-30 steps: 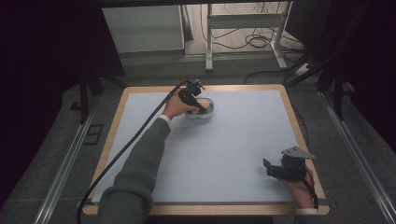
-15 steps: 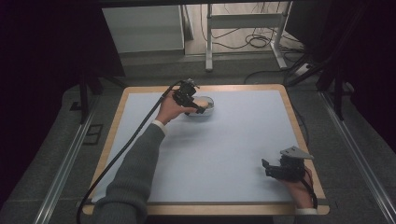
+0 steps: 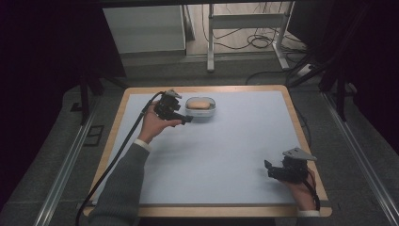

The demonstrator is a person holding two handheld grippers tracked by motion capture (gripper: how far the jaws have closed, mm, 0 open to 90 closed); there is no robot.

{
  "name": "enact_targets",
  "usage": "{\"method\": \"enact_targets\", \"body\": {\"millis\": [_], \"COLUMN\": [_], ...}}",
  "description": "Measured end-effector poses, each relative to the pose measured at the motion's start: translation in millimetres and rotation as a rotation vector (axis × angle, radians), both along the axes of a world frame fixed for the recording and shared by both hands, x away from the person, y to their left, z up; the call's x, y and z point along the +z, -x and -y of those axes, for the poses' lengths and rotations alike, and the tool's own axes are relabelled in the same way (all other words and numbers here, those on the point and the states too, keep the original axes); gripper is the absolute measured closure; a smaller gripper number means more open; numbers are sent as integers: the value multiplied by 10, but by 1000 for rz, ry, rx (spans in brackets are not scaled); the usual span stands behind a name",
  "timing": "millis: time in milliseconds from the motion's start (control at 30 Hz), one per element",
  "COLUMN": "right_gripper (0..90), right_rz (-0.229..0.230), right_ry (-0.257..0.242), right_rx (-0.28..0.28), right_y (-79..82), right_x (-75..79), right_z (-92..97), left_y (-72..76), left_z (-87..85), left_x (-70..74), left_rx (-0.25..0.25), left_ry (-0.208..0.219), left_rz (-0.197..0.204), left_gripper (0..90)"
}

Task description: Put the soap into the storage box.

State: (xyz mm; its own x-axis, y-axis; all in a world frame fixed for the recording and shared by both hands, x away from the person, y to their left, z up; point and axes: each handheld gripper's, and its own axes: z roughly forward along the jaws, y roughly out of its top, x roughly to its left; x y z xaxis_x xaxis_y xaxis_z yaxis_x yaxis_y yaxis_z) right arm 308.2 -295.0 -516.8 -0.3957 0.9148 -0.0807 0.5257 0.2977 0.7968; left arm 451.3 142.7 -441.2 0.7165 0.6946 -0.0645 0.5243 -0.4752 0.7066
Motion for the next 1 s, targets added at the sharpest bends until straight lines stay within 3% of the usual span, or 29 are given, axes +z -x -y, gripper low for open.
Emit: {"method": "enact_targets", "body": {"millis": [100, 300, 600, 800, 1000], "right_gripper": [88, 88, 88, 88, 89], "right_rz": [0, -4, 3, 14, 18], "right_ry": [2, 4, 4, 1, 2], "right_rx": [1, 0, 0, 2, 3], "right_y": [0, -1, 10, 18, 21], "right_x": [-1, -9, 13, 32, 46], "right_z": [-10, -22, -32, -38, -59], "left_y": [210, 430, 938, 1195, 1293], "left_z": [-130, -304, -604, -745, -814], "left_x": [-52, -109, -359, -530, -624], "left_rx": [-2, 10, 49, 91, 96], "left_ry": [9, 12, 22, -1, -6], "left_rz": [14, 10, 10, -13, -27], "left_gripper": [205, 201, 200, 198, 195]}}
